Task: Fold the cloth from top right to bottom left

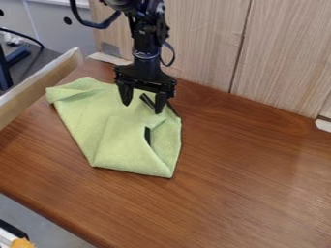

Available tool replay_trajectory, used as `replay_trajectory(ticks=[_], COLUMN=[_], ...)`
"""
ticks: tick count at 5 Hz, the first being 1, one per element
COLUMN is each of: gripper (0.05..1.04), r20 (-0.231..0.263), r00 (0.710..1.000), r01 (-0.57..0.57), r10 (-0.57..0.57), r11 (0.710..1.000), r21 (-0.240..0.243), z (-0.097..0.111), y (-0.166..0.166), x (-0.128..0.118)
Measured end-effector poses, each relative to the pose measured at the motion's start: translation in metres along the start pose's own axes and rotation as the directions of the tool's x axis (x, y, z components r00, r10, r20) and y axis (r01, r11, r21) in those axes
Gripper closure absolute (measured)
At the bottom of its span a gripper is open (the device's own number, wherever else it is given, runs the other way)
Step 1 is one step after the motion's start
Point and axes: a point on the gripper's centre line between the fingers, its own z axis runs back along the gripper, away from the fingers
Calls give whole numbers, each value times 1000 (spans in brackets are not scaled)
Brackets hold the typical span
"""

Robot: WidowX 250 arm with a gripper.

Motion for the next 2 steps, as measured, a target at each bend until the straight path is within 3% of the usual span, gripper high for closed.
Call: replay_trajectory(ticks=[1, 2], gripper=[83, 83], r20=[-18, -11], r00=[1000, 1000], r01=[-3, 12], r10=[3, -12], r11=[1000, 1000], r21=[4, -5], z=[-15, -16], y=[-3, -10], x=[8, 15])
